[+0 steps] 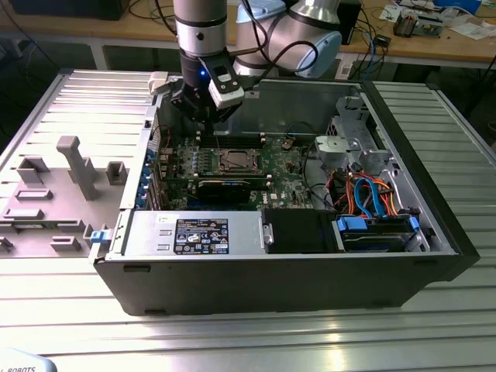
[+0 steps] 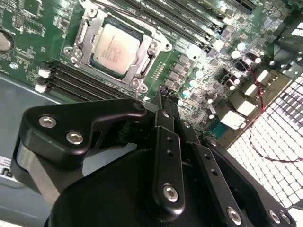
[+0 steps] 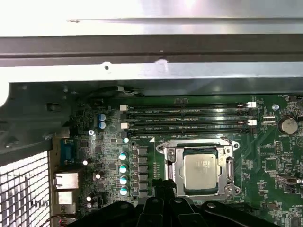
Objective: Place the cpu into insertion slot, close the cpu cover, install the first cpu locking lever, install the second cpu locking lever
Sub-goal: 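Install the first cpu locking lever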
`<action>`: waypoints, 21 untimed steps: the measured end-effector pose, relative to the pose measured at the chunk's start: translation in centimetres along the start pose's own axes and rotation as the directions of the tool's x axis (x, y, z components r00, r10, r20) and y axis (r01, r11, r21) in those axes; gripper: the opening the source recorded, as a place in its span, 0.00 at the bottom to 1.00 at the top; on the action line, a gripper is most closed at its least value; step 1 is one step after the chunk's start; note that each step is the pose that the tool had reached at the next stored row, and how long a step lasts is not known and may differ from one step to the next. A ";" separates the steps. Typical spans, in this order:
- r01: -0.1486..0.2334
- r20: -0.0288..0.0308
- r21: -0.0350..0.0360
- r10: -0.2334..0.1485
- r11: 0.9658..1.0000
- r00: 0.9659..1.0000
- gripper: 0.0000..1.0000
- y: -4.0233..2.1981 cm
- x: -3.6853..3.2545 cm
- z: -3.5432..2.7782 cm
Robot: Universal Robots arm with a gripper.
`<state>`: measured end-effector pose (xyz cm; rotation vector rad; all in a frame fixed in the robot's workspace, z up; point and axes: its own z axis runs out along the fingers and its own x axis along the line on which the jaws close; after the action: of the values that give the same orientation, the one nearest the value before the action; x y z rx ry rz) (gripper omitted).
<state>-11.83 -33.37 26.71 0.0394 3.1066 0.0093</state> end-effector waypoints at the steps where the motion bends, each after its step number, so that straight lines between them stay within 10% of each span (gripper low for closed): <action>1: 0.000 0.000 -0.003 0.000 1.000 1.000 0.12 0.07 0.72 0.04; 9: 0.000 -0.010 -0.003 0.000 1.000 1.000 0.12 2.26 0.81 0.60; 21: 0.000 -0.011 -0.003 0.000 1.000 1.000 0.12 2.58 0.82 0.67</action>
<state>-12.56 -30.77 26.03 0.0396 3.1179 0.0139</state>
